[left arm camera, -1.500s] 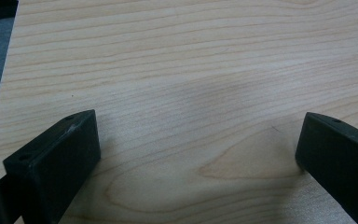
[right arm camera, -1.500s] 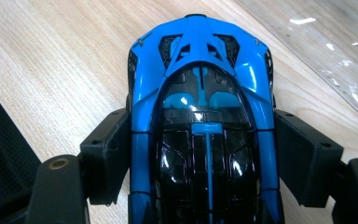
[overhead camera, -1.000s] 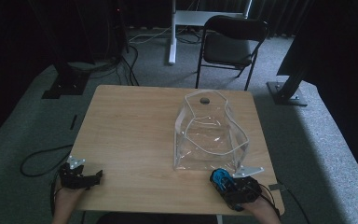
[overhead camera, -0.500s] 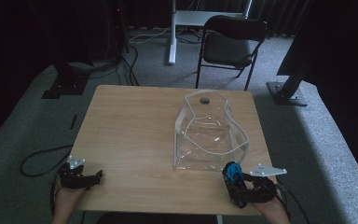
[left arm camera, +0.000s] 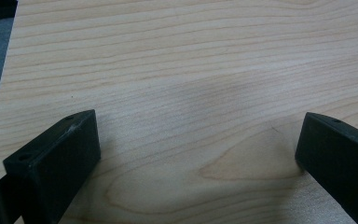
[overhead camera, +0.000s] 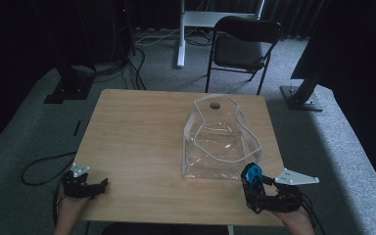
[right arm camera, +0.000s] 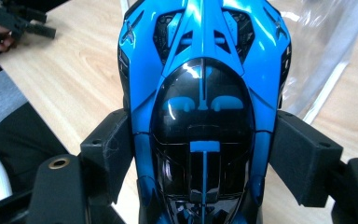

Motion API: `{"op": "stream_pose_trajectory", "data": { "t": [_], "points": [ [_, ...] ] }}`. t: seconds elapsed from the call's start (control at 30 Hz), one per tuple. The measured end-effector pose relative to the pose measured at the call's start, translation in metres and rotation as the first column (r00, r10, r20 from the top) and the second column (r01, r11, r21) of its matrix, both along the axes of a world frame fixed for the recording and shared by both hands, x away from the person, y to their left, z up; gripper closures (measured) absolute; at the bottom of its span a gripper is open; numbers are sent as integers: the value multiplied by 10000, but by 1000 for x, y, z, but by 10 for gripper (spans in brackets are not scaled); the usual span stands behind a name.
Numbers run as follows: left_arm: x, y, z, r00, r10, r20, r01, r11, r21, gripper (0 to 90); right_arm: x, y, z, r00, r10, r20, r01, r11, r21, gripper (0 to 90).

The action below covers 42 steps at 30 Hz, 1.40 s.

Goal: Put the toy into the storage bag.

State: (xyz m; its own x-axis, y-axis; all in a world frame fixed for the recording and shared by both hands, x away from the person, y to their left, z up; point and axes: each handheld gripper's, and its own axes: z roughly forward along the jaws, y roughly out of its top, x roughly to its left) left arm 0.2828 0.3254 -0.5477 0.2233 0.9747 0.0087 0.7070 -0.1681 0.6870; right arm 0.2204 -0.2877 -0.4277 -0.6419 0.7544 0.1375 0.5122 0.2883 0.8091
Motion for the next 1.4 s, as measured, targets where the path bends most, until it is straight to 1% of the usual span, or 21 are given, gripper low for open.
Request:
{"op": "stream_pose_trajectory", "data": {
  "t": [0.07,0.1,0.17,0.2,0.3,0.33,0.4,0.5,0.77,0.93,1.1,1.23,1.3,1.33,1.4],
  "points": [
    [0,0,0,10000,0,1,0,10000,1,3,-1,0,6,9999,-30,164,31,10000,-68,262],
    [0,0,0,10000,1,1,-1,10000,1,3,-1,-1,9,9998,-48,203,48,10000,0,262],
    [0,0,0,10000,1,1,-1,10000,1,3,-1,-2,12,9997,-4,254,5,10000,-18,262],
    [0,0,0,10000,2,1,-2,10000,-1,3,-1,-3,18,9992,-72,401,72,10000,15,262],
    [0,0,0,10000,5,-1,-5,10000,1,3,1,-4,25,9985,-133,531,132,9999,24,262],
    [0,0,0,10000,5,-1,-5,10000,1,3,1,-4,25,9985,-133,531,132,9999,24,262],
    [0,0,0,10000,6,5,-6,10000,0,3,4,-4,31,9980,-250,585,248,9997,40,262],
    [1,0,0,10000,16,15,-16,10000,-13,3,6,-5,37,9975,-304,645,302,9995,39,262],
    [1,0,0,10000,-16,-5,16,10000,2,3,12,-5,61,9939,-296,1067,308,9995,-99,262],
    [1,0,0,10000,-25,1,25,10000,-1,3,20,-3,79,9902,-30,1399,63,9997,-234,262],
    [2,-1,0,10000,-11,12,11,10000,-9,3,28,1,94,9873,218,1572,-184,9996,-234,262],
    [2,-1,0,10000,-11,4,11,10000,4,3,35,8,107,9837,521,1723,-464,9982,-375,262],
    [2,-1,0,10000,6,16,-6,10000,-7,3,38,11,112,9823,636,1760,-582,9977,-359,262],
    [2,-1,0,10000,-12,4,12,10000,10,3,40,14,115,9803,792,1809,-733,9965,-390,261],
    [2,-1,0,10000,-13,3,13,10000,10,3,42,17,120,9777,865,1913,-778,9956,-530,262]
  ]
}}
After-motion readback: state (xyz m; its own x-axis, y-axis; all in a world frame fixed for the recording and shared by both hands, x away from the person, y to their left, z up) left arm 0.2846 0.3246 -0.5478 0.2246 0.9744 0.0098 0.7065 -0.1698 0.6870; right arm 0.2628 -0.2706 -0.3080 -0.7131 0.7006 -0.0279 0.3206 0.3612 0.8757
